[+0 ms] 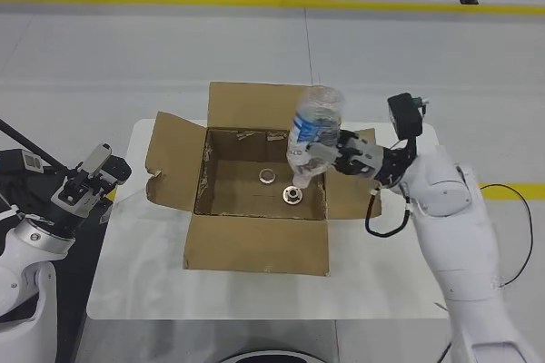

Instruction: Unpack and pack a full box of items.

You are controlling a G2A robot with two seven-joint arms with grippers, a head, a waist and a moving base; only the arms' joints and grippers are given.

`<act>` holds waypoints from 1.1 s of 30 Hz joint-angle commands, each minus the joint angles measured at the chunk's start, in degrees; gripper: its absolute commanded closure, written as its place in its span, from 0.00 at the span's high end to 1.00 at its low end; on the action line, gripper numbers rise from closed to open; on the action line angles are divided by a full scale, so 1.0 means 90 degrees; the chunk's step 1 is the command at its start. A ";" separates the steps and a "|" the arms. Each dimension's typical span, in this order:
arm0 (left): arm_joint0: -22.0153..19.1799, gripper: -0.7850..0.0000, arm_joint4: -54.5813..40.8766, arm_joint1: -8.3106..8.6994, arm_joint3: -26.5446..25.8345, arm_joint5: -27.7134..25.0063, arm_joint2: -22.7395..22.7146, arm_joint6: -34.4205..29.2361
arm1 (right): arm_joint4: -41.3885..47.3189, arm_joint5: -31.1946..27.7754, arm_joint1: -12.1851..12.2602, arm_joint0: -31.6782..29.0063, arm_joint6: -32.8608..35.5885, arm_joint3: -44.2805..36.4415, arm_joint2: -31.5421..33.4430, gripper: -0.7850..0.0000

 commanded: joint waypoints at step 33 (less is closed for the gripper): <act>0.0000 1.00 0.0000 0.0000 0.0000 0.0000 0.0000 0.0000 | -0.2663 0.4373 0.0721 -0.1367 0.0710 -0.0813 0.2824 0.00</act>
